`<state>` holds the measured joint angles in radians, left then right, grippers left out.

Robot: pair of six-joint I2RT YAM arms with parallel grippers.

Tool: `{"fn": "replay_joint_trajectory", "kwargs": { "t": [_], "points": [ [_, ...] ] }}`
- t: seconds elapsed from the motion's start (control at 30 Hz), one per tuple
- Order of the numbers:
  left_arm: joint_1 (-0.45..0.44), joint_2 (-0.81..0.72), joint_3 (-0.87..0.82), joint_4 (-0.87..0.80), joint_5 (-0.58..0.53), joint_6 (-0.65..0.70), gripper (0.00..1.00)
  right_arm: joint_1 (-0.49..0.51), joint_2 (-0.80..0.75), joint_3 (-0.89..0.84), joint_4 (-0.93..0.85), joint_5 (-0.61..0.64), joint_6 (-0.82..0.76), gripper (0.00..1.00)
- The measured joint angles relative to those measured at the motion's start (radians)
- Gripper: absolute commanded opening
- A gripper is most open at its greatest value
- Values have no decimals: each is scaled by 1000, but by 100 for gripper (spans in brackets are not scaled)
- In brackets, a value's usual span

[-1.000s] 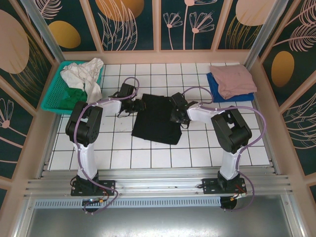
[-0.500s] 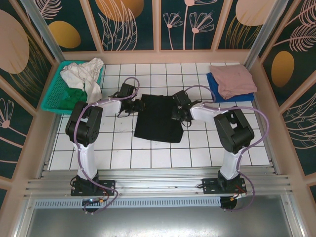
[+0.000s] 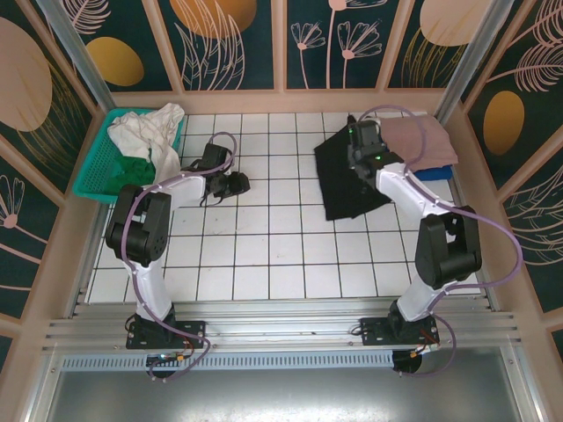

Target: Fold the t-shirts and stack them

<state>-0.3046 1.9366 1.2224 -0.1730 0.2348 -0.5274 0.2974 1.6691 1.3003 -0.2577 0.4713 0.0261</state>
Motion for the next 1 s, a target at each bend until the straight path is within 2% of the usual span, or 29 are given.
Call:
{"fn": "replay_joint_trajectory", "kwargs": {
  "t": [0.2, 0.4, 0.77, 1.0],
  "points": [
    [2, 0, -2, -13, 0, 0, 40, -143, 38, 75, 101, -2, -108, 0],
    [6, 0, -3, -15, 0, 0, 39, -267, 129, 116, 230, -79, -152, 0],
    [9, 0, -4, -19, -1, 0, 39, -387, 236, 142, 415, -261, -177, 0],
    [11, -1, -3, -41, -4, 0, 39, -497, 267, 152, 517, -375, -127, 0]
  ]
}}
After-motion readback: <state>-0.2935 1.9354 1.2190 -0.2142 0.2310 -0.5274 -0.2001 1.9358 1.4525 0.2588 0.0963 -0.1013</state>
